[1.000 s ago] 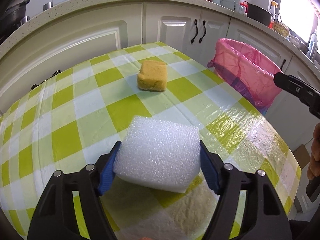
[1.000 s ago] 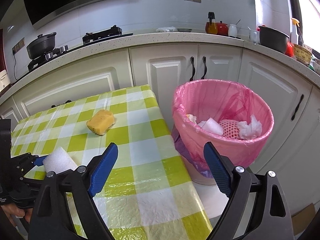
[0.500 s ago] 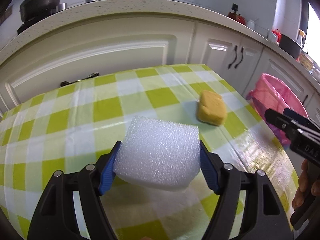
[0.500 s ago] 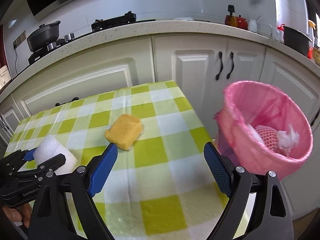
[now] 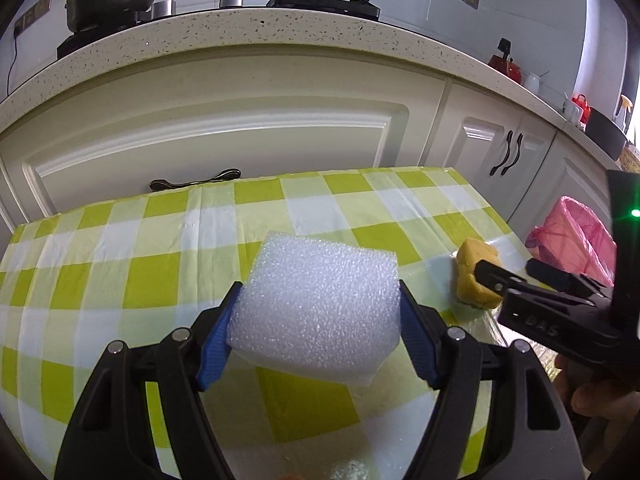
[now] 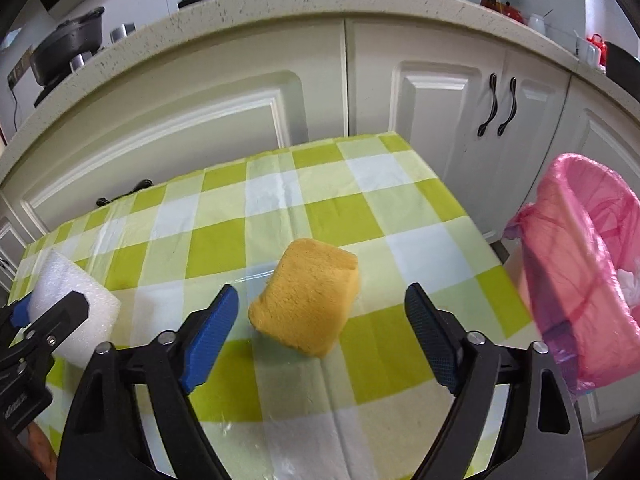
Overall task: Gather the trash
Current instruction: 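Grasp a white foam block with the left tool while the right tool grasps a yellow sponge, then carry the foam block and sponge over the pink bin and open both tools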
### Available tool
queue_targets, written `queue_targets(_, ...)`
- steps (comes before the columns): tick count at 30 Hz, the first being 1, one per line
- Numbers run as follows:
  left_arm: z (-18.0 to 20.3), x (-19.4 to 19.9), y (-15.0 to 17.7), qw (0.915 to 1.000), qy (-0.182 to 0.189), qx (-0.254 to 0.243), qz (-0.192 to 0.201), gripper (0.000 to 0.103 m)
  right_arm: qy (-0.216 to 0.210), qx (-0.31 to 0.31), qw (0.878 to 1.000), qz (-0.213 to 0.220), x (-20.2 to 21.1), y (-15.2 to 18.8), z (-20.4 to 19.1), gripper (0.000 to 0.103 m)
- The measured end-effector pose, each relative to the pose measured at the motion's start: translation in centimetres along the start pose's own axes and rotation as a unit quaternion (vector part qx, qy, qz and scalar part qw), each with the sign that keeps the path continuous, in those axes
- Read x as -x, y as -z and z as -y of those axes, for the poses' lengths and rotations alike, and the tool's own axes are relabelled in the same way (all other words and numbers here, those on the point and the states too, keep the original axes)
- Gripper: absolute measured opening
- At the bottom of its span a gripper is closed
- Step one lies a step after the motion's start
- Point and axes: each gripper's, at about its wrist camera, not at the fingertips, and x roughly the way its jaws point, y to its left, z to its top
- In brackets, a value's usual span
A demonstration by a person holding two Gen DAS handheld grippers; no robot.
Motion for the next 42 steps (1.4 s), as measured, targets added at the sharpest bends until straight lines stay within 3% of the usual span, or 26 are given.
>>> queue_targets(2,-0.2,-0.1,0.0,1.0,0.0,0.002,0.0,0.071,0.004,0.004,1.0,-0.006,-0.8,-0.1,-0.5,0.072)
queue_targets(4,-0.2,-0.1,0.0,1.0,0.001,0.004,0.0,0.071,0.012,0.013,1.0,-0.014,-1.7,-0.3,-1.0,0.056)
queue_targets(10,-0.2,0.0,0.1,1.0,0.003,0.005,0.0,0.071,0.014,0.031,0.999,-0.02,-2.1,0.0,-1.3,0.049)
queue_targets(22,2.7,1.8,-0.8,0.9998,0.015,-0.009,0.013,0.071,-0.002,0.023,1.0,0.02,3.5,0.7,1.1,0.049)
queue_targets(33,6.5,3.2,-1.9,0.9987,0.031,-0.033,0.024,0.071,0.008,-0.003,0.998,0.057,9.3,0.7,6.6,0.049)
queue_targets(42,9.8,3.7,-2.4,0.9969,0.043,-0.059,0.028,0.071,0.016,-0.02,0.997,0.069,11.8,0.8,10.5,0.049)
